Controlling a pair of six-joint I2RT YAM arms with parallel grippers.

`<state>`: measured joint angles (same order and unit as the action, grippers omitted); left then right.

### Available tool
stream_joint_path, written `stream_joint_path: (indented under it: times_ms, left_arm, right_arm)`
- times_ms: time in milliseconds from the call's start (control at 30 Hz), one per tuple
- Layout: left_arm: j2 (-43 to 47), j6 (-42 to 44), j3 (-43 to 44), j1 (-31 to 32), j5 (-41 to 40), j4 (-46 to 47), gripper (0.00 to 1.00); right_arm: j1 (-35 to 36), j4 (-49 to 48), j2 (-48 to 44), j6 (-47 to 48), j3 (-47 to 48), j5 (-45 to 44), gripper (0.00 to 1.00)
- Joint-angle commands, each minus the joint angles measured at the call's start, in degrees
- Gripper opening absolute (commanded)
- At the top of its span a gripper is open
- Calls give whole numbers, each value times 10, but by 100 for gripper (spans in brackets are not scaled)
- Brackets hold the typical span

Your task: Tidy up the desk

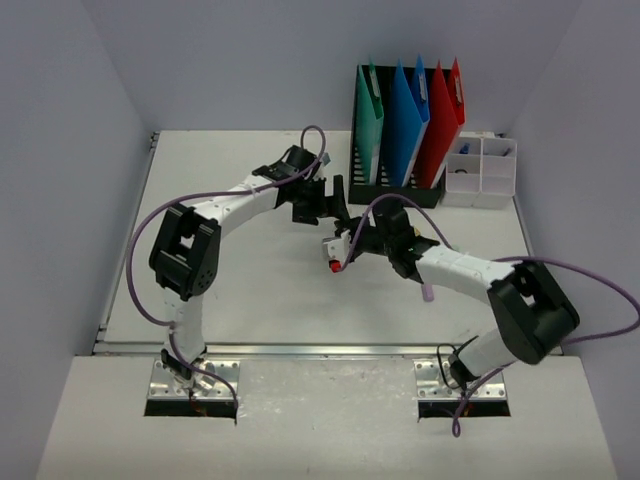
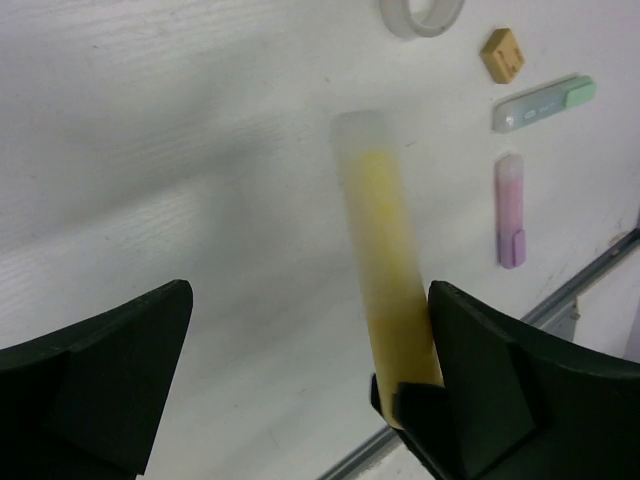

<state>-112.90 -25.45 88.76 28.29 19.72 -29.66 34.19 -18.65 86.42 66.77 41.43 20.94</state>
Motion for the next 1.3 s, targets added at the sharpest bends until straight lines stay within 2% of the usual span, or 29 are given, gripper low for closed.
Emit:
stream_joint_path:
  times_ms: [0, 33, 133, 200, 267, 333, 367, 467, 567, 733, 900, 1067, 1267]
  left_arm:
    - [87, 18, -53, 0, -64, -19, 100]
    - [107, 24, -61, -2, -71, -14, 100]
    - [178, 43, -122, -3, -105, 48, 100]
    - [224, 63, -182, -6, -112, 108, 100]
    - [257, 73, -209, -7, -106, 157, 100]
    - [279, 96, -239, -7, -92, 202, 100]
    - [279, 96, -241, -7, -91, 209, 100]
    - [274, 103, -240, -7, -88, 217, 100]
    - [270, 103, -238, -7, -90, 216, 100]
    - [271, 92, -243, -7, -104, 213, 100]
    - [275, 77, -249, -9, -106, 207, 100]
    - [272, 75, -248, -11, -105, 208, 100]
    - [253, 74, -231, -14, -98, 203, 100]
  right_arm:
    - [-58, -71, -179, -247, -29, -55, 0]
    - [-77, -57, -211, -281, -32, -72, 0]
    - [-130, -7, -263, -459, -35, -121, 0]
    - [-192, 12, -296, -557, -45, -198, 0]
    - [-222, 8, -314, -601, -59, -240, 0]
    - [-288, 0, -317, -658, -64, -330, 0]
    - [-289, 0, -317, -663, -62, -352, 0]
    - [-367, -40, -276, -711, -45, -412, 0]
    - [-421, -55, -214, -762, 0, -437, 0]
    - [-479, -24, -110, -878, 88, -463, 0]
    - [-487, -38, -52, -949, 121, -463, 0]
    - [-496, -66, -3, -980, 143, -462, 0]
    - [-502, -54, 59, -1003, 198, -428, 0]
